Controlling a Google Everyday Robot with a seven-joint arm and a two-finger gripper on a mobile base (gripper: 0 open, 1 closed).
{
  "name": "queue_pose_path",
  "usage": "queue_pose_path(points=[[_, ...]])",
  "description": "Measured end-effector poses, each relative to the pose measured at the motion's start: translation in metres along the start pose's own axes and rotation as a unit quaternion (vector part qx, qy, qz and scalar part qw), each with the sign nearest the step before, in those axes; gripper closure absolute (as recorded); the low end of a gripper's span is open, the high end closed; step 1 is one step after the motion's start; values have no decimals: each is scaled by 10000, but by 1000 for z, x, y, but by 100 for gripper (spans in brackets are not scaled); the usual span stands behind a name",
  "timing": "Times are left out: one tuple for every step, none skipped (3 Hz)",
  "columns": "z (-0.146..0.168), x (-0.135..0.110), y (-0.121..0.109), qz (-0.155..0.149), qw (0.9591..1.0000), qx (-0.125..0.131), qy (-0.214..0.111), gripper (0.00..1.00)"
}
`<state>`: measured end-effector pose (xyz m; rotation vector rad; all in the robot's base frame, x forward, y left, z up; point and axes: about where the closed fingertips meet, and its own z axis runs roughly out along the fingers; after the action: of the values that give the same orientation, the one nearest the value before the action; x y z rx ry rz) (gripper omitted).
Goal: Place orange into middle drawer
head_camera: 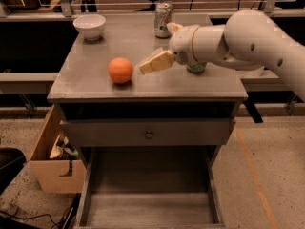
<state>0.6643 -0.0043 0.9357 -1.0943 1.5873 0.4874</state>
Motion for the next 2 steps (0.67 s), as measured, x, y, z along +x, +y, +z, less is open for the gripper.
queue_pose_path(points=[[13, 18, 18, 326, 9992, -130, -179, 0], [30, 31, 30, 550, 9975, -315, -298, 0]])
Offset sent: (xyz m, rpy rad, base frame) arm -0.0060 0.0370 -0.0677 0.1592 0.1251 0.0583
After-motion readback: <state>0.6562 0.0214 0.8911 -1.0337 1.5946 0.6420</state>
